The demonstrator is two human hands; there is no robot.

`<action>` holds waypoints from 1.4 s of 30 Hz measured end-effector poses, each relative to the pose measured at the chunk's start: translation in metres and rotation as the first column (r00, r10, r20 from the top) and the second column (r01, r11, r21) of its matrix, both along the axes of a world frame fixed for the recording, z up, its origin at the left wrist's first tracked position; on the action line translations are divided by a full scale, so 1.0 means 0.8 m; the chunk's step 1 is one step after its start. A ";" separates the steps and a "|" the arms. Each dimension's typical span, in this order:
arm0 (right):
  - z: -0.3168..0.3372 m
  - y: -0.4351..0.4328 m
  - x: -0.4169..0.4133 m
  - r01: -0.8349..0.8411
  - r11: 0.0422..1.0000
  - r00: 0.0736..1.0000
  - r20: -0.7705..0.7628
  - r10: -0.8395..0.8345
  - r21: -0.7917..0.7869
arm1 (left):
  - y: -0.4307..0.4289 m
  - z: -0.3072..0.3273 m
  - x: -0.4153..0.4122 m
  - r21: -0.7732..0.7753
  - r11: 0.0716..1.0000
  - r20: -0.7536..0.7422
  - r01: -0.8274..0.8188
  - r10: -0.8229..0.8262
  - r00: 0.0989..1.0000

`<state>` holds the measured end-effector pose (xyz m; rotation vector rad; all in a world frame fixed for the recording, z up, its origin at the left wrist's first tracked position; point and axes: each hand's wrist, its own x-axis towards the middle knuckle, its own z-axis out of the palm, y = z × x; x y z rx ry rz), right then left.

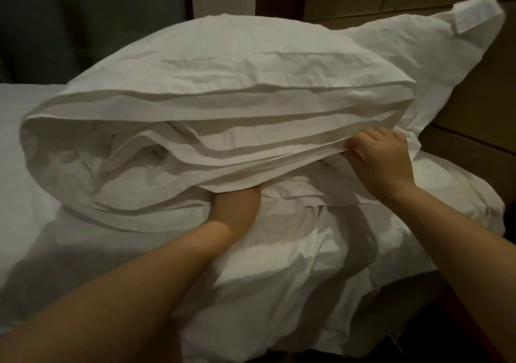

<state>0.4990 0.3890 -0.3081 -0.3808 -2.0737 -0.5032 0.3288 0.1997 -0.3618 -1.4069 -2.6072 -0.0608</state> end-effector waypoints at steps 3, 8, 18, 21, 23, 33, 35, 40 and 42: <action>0.000 -0.004 -0.001 0.009 1.000 1.000 -0.002 -0.009 -0.022 | -0.015 -0.006 0.003 0.152 0.974 0.043 0.165 -0.174 0.984; 0.009 -0.009 -0.005 0.029 0.998 0.999 -0.024 -0.030 -0.056 | -0.063 -0.034 0.005 0.421 0.818 -0.056 0.391 -0.407 0.912; -0.040 -0.039 -0.018 -0.088 0.987 0.996 0.036 0.084 0.137 | -0.100 -0.025 -0.016 0.218 0.856 -0.099 0.470 -0.459 0.883; -0.073 -0.066 -0.026 -0.267 0.932 0.954 0.204 0.220 0.246 | -0.138 -0.014 -0.036 0.112 0.908 -0.165 0.403 -0.383 0.909; -0.089 -0.080 -0.038 -0.318 0.914 0.933 0.255 0.254 0.254 | -0.153 -0.005 -0.046 0.005 0.944 -0.192 0.331 -0.324 0.926; -0.087 -0.076 -0.027 -0.177 0.982 0.935 0.321 0.148 0.062 | -0.175 -0.001 -0.075 0.146 0.986 -0.059 -0.075 0.085 0.995; -0.090 -0.069 -0.024 -0.157 0.986 0.942 0.310 0.132 0.058 | -0.187 0.003 -0.082 0.114 0.992 -0.136 0.046 -0.030 0.990; -0.087 -0.065 -0.013 -0.090 0.994 0.937 0.345 0.061 0.069 | -0.222 0.008 -0.100 0.077 0.968 -0.149 0.238 -0.225 0.963; -0.075 -0.062 -0.006 -0.135 0.988 0.940 0.324 0.103 0.079 | -0.234 0.013 -0.098 0.091 0.963 -0.077 0.253 -0.247 0.966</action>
